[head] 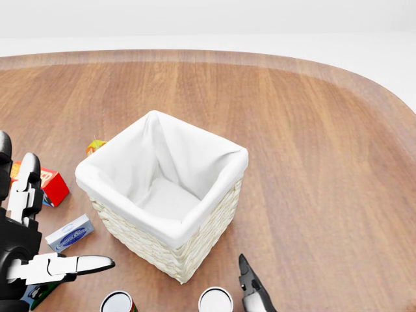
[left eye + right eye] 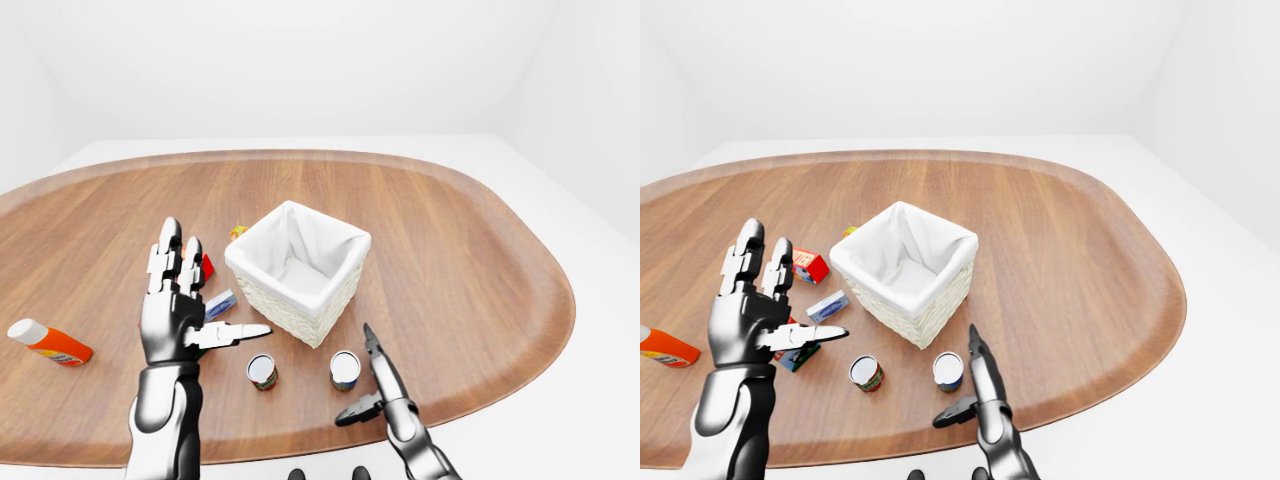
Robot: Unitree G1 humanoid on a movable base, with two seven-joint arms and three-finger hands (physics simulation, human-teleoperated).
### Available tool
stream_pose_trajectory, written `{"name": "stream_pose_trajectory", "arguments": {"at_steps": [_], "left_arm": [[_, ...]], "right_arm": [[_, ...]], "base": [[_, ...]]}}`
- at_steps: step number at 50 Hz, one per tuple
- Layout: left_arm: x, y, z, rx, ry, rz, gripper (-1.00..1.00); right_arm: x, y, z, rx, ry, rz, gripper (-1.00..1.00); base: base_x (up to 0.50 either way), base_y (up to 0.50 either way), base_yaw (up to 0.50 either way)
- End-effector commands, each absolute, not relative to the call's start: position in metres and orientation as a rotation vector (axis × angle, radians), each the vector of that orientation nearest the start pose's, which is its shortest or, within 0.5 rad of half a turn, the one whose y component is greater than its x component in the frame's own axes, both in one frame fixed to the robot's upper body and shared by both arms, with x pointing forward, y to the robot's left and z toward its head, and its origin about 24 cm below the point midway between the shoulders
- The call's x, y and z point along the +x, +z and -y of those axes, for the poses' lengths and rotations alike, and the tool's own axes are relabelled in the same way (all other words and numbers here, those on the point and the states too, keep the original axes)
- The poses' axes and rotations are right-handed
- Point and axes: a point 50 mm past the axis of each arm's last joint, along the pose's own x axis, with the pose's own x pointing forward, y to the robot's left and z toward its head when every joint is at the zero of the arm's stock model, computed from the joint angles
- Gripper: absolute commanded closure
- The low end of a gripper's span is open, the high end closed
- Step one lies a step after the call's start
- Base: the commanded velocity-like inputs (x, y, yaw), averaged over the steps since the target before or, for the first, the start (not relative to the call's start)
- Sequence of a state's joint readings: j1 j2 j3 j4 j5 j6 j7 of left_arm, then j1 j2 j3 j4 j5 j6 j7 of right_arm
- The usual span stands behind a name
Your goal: Pick up the alphabet soup, and put it in the basket.
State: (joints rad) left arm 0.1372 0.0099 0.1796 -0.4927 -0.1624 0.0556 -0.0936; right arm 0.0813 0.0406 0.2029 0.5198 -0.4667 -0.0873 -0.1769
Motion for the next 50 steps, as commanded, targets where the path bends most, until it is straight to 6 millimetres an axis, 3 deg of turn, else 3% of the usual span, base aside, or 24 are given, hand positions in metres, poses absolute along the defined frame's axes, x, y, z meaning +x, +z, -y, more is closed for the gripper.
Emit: {"name": "stream_pose_trajectory", "arguments": {"at_steps": [1,50], "left_arm": [[0.213,0.120,-0.193,-0.074,0.079,0.321,-1.00],[0.214,0.118,-0.193,-0.070,0.080,0.318,-1.00]], "right_arm": [[0.196,-0.076,0.096,-0.473,0.180,-0.397,-1.00],[0.196,-0.085,0.088,-0.539,0.217,-0.423,-1.00]], "base": [[0.00,0.00,0.00],[0.00,0.00,0.00]]}}
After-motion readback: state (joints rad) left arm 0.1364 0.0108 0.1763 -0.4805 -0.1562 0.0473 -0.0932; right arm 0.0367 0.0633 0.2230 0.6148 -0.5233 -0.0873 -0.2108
